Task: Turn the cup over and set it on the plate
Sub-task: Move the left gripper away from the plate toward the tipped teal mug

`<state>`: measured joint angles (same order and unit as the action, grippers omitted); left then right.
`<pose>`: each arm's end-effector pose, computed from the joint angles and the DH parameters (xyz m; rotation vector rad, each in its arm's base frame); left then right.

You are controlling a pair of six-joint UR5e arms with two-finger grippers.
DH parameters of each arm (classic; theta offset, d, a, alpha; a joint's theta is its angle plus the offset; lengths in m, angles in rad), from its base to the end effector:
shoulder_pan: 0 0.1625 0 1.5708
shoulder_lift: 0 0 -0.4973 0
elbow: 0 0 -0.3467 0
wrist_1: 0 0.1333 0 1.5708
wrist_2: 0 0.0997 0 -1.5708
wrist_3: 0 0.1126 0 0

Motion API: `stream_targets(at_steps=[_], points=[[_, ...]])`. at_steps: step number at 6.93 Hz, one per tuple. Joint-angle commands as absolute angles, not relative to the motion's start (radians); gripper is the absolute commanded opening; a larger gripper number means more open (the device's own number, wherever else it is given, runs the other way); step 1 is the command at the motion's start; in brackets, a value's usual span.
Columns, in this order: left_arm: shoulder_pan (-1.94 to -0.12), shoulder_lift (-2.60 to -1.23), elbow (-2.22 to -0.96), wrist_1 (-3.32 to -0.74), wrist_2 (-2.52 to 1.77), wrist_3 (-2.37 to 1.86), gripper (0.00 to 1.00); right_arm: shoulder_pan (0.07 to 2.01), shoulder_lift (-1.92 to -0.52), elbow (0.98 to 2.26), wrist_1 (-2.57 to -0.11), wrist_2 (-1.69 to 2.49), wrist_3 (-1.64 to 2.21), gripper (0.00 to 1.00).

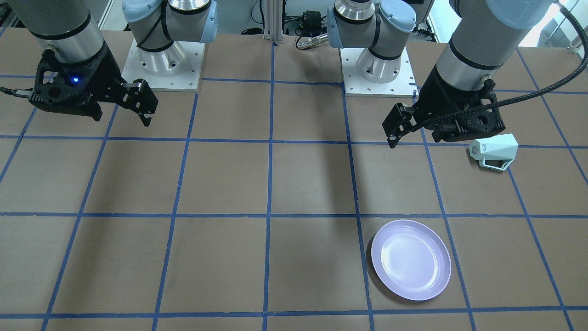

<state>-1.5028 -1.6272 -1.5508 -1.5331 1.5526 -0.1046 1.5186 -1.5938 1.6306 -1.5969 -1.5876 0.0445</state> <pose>-0.1028 -0.4824 0.5339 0.2692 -3.1118 0.0015 0.1086 -0.4398 0.5333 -0.1509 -3.1211 -0.0168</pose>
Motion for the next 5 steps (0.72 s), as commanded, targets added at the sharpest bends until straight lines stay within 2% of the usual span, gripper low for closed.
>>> stream_targets(at_steps=[1,5], points=[[-1.505,-1.624,-1.555,-1.534,1.545,-0.106,1.0,1.519,-1.594,1.631,-1.597,-1.588,0.044,1.0],[-1.511,-1.618,-1.594,-1.523,1.555,-0.104,1.0,1.519,-1.594,1.631,-1.597,-1.588,0.044,1.0]])
